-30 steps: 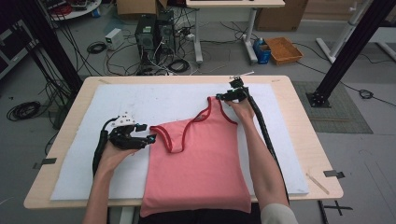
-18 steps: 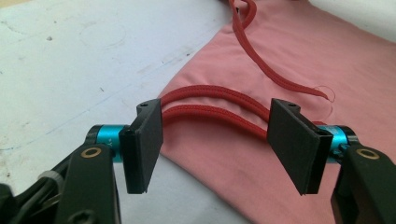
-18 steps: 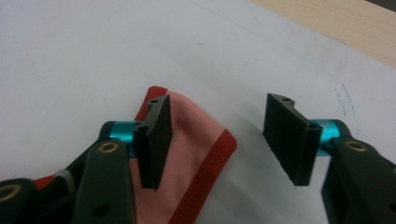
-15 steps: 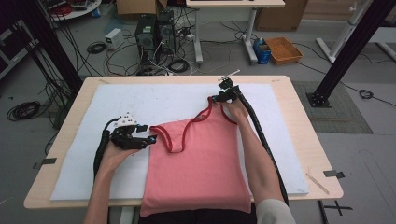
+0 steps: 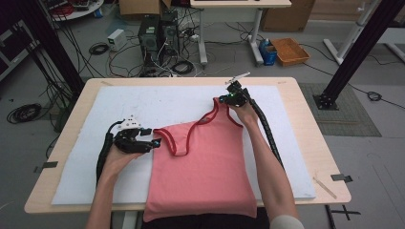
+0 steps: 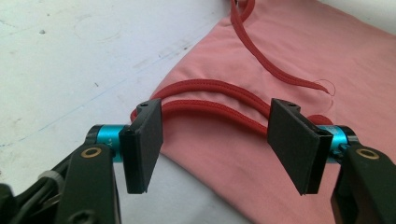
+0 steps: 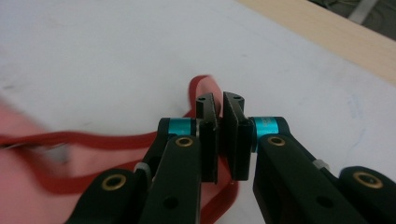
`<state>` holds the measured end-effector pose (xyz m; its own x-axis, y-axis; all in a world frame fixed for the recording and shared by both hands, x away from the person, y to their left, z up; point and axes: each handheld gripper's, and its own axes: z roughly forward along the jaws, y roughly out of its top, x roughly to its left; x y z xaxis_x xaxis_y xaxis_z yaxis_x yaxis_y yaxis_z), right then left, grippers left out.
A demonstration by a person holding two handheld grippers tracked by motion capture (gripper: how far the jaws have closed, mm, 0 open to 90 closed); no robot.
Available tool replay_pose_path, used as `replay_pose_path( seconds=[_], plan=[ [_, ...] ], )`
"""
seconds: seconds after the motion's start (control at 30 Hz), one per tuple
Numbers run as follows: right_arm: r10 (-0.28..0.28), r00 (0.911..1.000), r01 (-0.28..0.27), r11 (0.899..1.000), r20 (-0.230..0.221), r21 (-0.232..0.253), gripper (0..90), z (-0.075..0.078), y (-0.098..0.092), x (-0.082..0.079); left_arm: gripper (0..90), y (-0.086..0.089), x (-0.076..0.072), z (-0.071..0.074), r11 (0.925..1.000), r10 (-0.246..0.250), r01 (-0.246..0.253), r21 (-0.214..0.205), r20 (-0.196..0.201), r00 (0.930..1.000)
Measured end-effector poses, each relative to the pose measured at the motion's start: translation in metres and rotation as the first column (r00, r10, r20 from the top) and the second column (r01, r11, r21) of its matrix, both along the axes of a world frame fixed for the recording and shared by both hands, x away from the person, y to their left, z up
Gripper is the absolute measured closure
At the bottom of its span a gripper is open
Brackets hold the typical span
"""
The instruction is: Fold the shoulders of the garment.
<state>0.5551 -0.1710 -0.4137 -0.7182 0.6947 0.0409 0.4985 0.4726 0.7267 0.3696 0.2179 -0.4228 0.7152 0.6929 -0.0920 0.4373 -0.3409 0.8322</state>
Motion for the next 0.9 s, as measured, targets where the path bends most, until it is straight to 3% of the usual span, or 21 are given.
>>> replay_pose_path(
  seconds=[0.13, 0.2, 0.27, 0.37, 0.53, 0.6, 0.7, 0.9],
  plan=[
    [0.055, 0.9984, -0.056, 0.997, 0.011, 0.062, 85.2, 0.007, -0.004, -0.033, 36.4, -0.001, 0.000, 0.000, 1.0000, -0.006, 0.006, -0.007, -0.001, 1.0000],
    [0.087, 0.9961, -0.087, 0.995, 0.017, 0.044, 85.2, 0.010, -0.004, -0.053, 36.4, -0.002, 0.000, 0.000, 0.9999, -0.008, 0.008, -0.006, -0.003, 1.0000],
    [0.115, 0.9927, -0.116, 0.993, 0.036, 0.030, 85.2, 0.009, -0.002, -0.075, 36.4, -0.003, -0.002, -0.001, 0.9993, -0.007, 0.007, -0.036, 0.003, 1.0000],
    [0.132, 0.9899, -0.131, 0.991, 0.051, -0.033, 85.2, 0.004, -0.004, -0.104, 36.5, -0.006, -0.003, -0.003, 0.9989, -0.020, 0.020, -0.042, -0.001, 0.9998],
    [0.155, 0.9863, -0.156, 0.988, 0.055, 0.017, 85.3, -0.003, -0.018, -0.146, 36.7, -0.011, -0.004, -0.004, 0.9982, -0.042, 0.041, -0.043, -0.006, 0.9991],
    [0.166, 0.9853, -0.167, 0.986, 0.039, 0.020, 85.3, -0.005, -0.022, -0.159, 36.7, -0.013, -0.005, -0.004, 0.9981, -0.049, 0.048, -0.038, -0.009, 0.9988],
    [0.183, 0.9826, -0.185, 0.980, 0.032, 0.078, 85.2, -0.014, -0.028, -0.177, 36.7, -0.015, -0.005, -0.005, 0.9978, -0.058, 0.058, -0.034, -0.010, 0.9983],
    [0.189, 0.9818, -0.190, 0.978, 0.015, 0.089, 85.2, -0.028, -0.033, -0.198, 36.7, -0.021, -0.008, -0.005, 0.9947, -0.097, 0.097, -0.034, -0.011, 0.9952]
  ],
)
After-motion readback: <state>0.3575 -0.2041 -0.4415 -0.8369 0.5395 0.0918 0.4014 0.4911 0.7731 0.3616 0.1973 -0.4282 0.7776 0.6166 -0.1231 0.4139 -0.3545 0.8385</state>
